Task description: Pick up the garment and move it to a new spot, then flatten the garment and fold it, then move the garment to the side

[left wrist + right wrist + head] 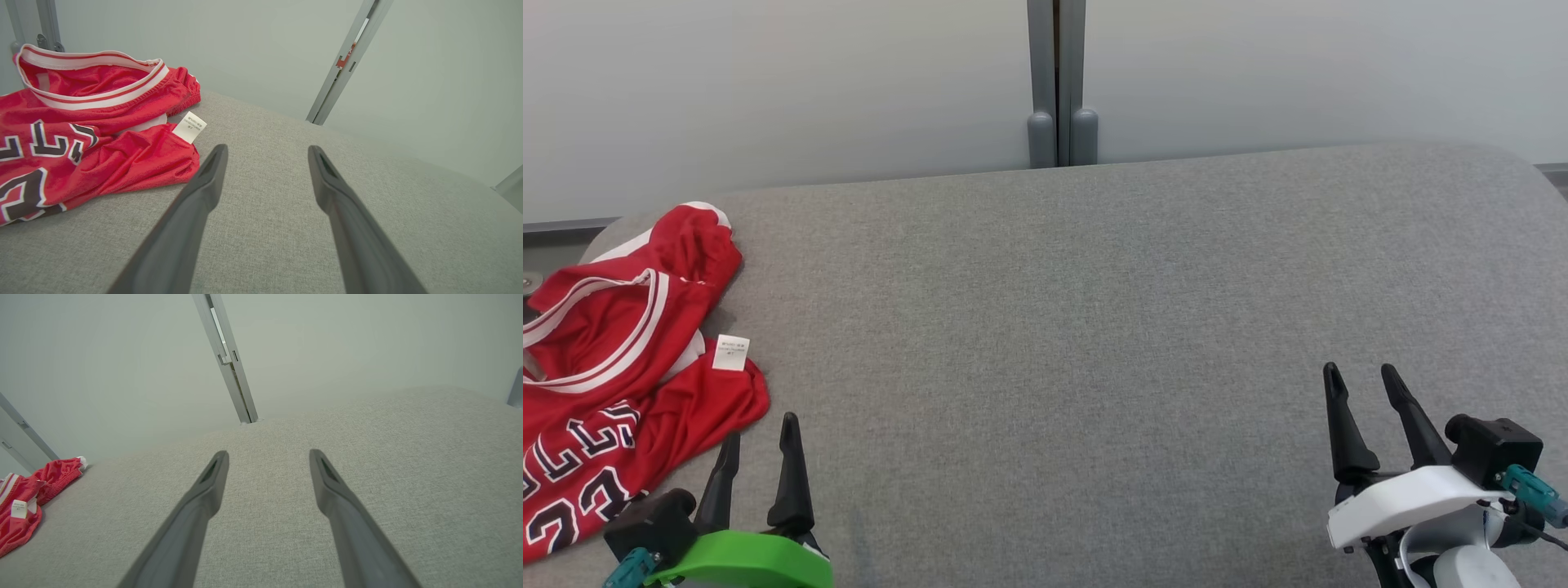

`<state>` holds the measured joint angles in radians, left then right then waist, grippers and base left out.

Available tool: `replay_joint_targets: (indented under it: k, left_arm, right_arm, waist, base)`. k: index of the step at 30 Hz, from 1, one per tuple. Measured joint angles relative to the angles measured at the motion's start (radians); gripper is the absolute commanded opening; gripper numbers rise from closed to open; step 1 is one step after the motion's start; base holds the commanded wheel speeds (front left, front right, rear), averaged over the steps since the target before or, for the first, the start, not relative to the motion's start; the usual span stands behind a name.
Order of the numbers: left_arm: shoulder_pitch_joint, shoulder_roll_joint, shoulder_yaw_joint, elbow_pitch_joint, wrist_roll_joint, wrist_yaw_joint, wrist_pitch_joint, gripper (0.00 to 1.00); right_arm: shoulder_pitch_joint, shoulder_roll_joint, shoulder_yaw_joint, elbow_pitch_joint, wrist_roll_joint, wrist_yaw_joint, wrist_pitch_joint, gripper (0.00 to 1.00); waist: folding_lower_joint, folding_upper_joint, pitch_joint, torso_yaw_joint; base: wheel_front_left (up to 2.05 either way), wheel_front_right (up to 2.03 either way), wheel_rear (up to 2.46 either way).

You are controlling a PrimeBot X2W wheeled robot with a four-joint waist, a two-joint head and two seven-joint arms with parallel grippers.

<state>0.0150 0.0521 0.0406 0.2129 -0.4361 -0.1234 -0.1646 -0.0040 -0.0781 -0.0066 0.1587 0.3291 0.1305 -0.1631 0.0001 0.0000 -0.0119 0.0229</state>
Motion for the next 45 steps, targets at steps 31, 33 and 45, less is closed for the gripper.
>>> replay_joint_targets:
  k: [31,33,45]
  left_arm:
    - [0.019,0.004,-0.006,0.048,0.246,-0.004,-0.066,1.0]
    - [0.02,0.004,-0.007,0.049,0.258,-0.004,-0.071,1.0]
    - [0.035,0.008,-0.005,0.059,0.331,-0.004,-0.092,1.0]
  right_arm:
    - [0.03,-0.002,-0.003,0.01,-0.245,0.0,-0.068,1.0]
    - [0.035,-0.002,-0.005,0.014,-0.254,0.0,-0.069,1.0]
    - [0.045,-0.003,-0.005,0.022,-0.334,0.0,-0.093,1.0]
  waist:
    - [0.0,0.0,-0.004,0.01]
    - [0.0,0.0,-0.004,0.012]
    - [0.0,0.0,-0.01,0.014]
  base:
    - [0.0,0.0,0.0]
    - [0.0,0.0,0.0]
    - [0.0,0.0,0.0]
